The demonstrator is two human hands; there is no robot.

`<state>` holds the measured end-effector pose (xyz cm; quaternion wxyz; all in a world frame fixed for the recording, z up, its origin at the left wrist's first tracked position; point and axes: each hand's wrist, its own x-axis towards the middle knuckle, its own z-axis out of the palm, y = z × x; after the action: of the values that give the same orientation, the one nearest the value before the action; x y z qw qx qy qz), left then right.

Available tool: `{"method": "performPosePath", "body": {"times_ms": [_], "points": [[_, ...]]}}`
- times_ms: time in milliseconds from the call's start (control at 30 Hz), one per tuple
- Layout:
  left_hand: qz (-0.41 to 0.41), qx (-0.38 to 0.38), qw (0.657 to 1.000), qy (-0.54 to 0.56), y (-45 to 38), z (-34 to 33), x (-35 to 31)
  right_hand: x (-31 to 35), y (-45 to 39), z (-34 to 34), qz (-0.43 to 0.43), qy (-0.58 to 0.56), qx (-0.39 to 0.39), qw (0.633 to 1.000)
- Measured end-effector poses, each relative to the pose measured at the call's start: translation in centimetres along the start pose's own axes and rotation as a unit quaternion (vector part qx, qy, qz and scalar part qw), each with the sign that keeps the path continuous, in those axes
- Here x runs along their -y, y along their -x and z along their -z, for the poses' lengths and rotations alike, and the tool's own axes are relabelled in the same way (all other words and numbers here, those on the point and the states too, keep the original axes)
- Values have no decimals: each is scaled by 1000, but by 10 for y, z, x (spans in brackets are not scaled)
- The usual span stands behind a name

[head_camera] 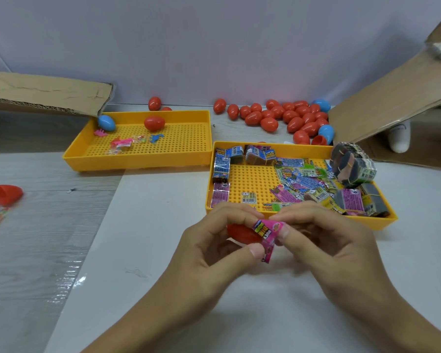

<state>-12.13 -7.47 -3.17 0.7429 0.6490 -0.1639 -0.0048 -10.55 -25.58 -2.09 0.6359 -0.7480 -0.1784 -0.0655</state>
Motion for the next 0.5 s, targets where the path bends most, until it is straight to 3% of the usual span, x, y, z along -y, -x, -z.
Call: {"method": "performPosePath", "body": {"times_ms": [233,500], "points": [[-14,-1,998,-69,0,1,3,5,2,1,-37,-91,5,995],[74,-30,995,-63,-1,-3,3,1,0,0,-61,-69,-6,996]]}}
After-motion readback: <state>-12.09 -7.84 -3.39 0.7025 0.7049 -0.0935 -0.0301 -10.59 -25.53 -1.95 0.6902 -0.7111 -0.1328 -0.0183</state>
